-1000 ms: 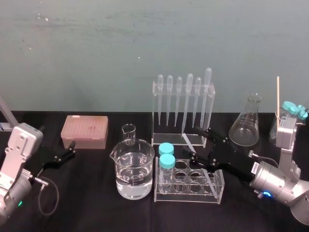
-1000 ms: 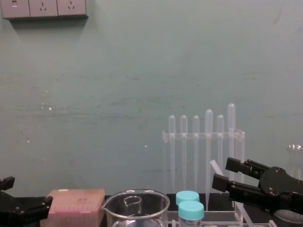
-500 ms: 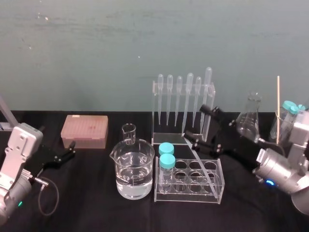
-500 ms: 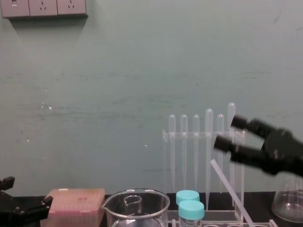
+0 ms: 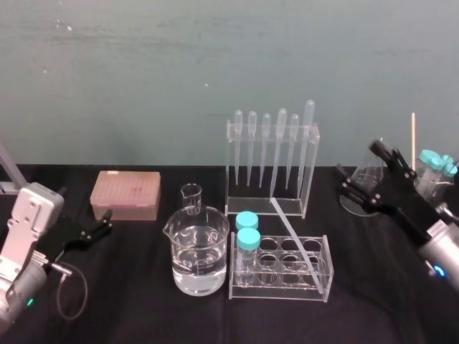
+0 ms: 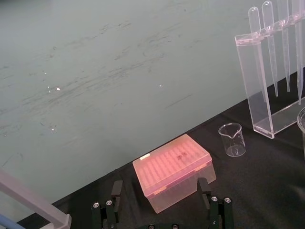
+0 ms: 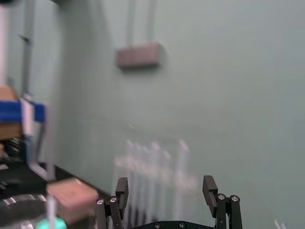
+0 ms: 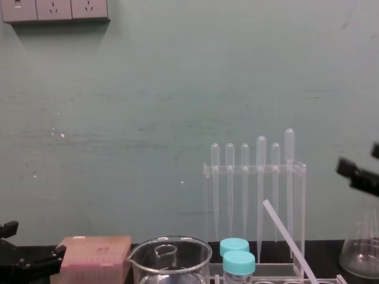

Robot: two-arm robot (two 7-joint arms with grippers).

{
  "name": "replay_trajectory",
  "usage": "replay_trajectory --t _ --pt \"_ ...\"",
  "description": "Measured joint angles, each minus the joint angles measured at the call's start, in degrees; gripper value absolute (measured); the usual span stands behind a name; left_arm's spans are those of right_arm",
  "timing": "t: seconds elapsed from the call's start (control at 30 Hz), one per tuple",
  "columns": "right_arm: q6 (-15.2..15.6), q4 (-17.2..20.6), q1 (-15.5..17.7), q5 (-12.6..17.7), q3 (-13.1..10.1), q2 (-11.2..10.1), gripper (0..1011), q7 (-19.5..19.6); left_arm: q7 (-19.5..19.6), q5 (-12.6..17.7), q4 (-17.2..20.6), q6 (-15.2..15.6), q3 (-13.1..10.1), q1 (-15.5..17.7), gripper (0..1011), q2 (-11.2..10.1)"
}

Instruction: Pick up the stirring rod with one hand, then place it down.

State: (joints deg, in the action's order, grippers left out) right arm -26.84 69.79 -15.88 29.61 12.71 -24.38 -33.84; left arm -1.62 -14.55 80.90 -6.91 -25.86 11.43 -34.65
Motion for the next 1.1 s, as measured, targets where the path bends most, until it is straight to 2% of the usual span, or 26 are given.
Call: replay_trajectory --t 0.1,0.13,0.17,0.2,0.23,0.27,0.3,0.37,1.1 --pt "4.3 0.9 1.7 -0.6 -0.6 -0.7 1003 2.7 0.0 0.0 0.0 0.0 0.0 0.0 1000 0.0" --pt "7.5 1.4 2.7 -1.0 -0.7 -1.2 1003 4.0 0.0 0.0 0.0 0.0 0.0 0.0 1000 0.0" --pt "9.0 1.6 3.0 -1.2 -0.7 -1.5 1003 4.6 0.0 0.0 0.0 0.0 0.0 0.0 1000 0.0" --pt "11.7 1.8 3.5 -1.6 -0.7 -1.9 1003 5.4 0.0 0.0 0.0 0.0 0.0 0.0 1000 0.0" --pt "13.0 1.9 3.6 -1.8 -0.6 -2.1 1003 5.7 0.0 0.0 0.0 0.0 0.0 0.0 1000 0.0" --pt "13.0 1.9 3.6 -1.8 -0.6 -2.1 1003 5.7 0.0 0.0 0.0 0.0 0.0 0.0 1000 0.0" --pt "14.9 2.0 3.7 -2.2 -0.5 -2.2 1003 6.1 0.0 0.0 0.0 0.0 0.0 0.0 1000 0.0" --pt "16.6 1.8 3.5 -2.6 -0.3 -2.2 1003 6.2 0.0 0.0 0.0 0.0 0.0 0.0 1000 0.0" --pt "16.6 1.8 3.4 -2.7 -0.3 -2.2 1003 6.2 0.0 0.0 0.0 0.0 0.0 0.0 1000 0.0"
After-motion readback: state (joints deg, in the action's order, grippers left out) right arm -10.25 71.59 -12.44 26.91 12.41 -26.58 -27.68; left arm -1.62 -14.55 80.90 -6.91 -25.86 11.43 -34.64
